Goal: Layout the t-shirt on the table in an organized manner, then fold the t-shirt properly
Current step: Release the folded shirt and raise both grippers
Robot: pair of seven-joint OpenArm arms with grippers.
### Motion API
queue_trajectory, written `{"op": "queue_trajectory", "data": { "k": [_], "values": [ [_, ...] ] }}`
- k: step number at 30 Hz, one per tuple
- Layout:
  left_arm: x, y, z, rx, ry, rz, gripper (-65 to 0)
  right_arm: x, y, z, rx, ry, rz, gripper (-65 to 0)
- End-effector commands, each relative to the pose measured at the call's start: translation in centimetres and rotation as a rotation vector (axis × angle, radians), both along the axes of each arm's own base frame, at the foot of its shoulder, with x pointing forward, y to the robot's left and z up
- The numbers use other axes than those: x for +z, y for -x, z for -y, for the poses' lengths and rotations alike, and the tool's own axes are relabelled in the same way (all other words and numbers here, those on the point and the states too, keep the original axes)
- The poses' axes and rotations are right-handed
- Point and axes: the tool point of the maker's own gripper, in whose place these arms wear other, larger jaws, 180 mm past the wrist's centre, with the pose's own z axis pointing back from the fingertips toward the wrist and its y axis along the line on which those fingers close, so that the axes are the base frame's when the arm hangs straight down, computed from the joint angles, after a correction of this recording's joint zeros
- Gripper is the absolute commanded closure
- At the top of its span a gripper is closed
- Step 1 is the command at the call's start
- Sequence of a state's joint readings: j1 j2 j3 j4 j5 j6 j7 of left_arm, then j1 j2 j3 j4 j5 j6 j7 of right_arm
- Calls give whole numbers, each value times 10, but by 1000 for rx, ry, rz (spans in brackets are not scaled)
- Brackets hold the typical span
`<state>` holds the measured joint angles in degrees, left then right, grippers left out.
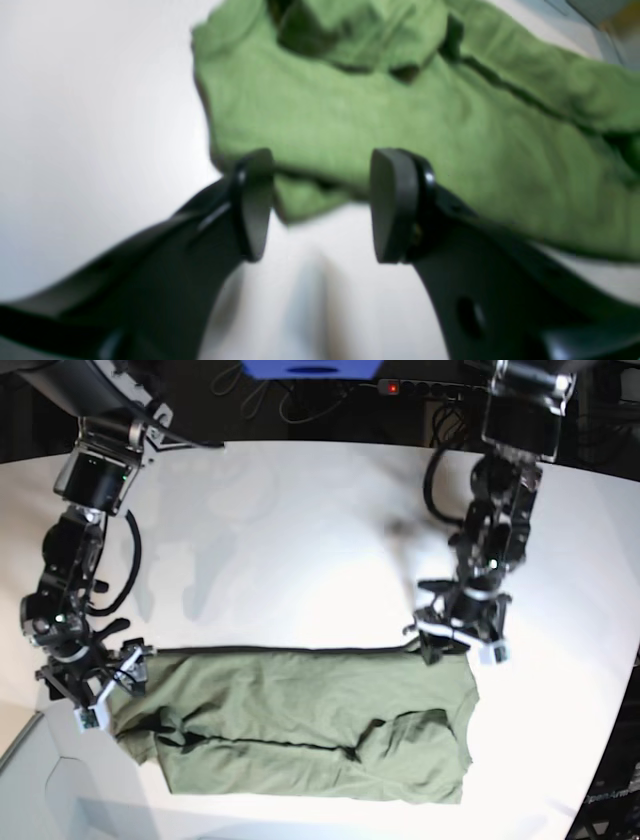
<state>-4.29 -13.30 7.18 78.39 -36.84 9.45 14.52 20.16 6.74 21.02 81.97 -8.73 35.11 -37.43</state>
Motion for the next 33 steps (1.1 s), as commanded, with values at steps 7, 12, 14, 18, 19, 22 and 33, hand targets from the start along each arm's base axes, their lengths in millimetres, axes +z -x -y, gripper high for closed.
{"op": "queue_trajectory", "data": {
  "k": [7, 12, 14, 18, 19, 22, 33],
  "values": [
    [-36, 25, -24, 72, -9, -78, -306, 14, 1, 1, 5, 8, 58, -523],
    [-47, 8, -30, 95, -11, -110, -306, 0, 11, 1, 6, 8, 24, -523],
    [-52, 2, -25, 99, 1, -122, -306, -6, 16, 1, 6, 8, 9, -523],
    [-65, -5, -18, 109, 20, -161, -306, -14, 22, 2, 5, 10, -11, -523],
    [-70, -3, -16, 111, 25, -175, -306, -13, 23, 4, 2, 15, -7, -523],
    [-83, 1, -9, 112, 38, -211, -306, -5, 31, 15, -29, 25, 16, -523],
    [-87, -6, 29, -9, -96, -212, -90, -1, 31, 16, -31, 32, 26, -523]
  ]
}}
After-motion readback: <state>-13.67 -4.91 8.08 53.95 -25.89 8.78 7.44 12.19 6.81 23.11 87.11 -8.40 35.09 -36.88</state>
